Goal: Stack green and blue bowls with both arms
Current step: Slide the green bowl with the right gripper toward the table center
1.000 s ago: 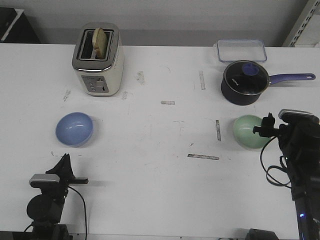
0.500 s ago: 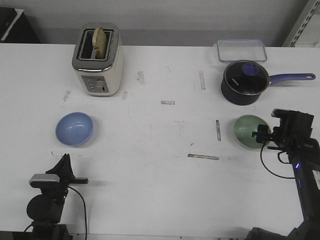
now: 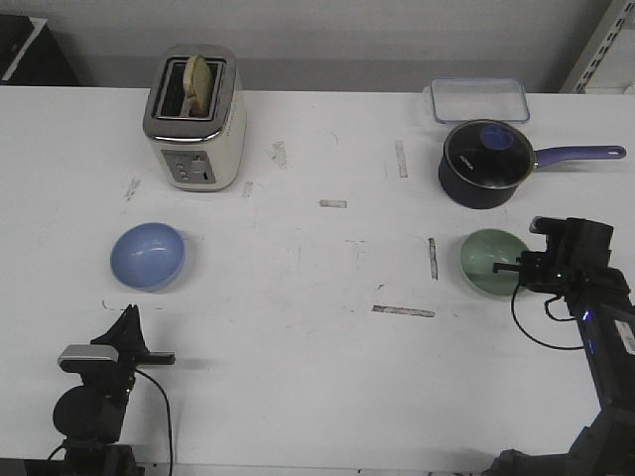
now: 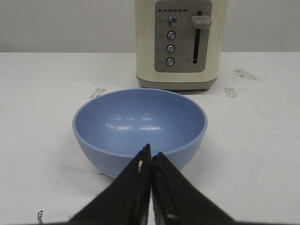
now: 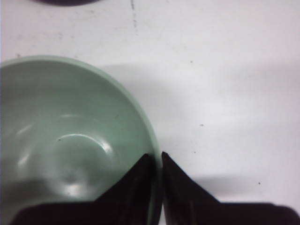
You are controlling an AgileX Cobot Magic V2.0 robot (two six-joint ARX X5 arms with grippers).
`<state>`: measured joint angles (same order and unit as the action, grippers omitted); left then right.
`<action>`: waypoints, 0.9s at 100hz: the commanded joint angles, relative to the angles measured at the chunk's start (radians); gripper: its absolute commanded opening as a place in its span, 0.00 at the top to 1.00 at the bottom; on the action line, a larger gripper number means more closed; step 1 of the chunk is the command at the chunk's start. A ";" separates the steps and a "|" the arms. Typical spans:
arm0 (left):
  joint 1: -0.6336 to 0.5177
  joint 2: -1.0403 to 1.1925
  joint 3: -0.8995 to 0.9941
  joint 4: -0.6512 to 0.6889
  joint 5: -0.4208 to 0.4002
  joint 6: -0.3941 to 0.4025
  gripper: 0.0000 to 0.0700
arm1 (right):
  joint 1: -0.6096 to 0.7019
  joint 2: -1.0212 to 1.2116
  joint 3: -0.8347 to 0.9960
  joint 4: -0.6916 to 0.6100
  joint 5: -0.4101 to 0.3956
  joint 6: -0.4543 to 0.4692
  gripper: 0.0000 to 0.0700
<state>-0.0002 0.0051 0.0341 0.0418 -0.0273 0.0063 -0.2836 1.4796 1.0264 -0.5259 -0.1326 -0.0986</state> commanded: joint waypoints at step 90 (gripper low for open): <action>0.001 -0.002 -0.022 0.004 0.000 0.004 1.00 | 0.801 -0.074 0.092 0.030 -0.089 0.279 1.00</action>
<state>-0.0002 0.0051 0.0341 0.0372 -0.0273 0.0063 0.4747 1.3590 1.1057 -0.5037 -0.2363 0.1478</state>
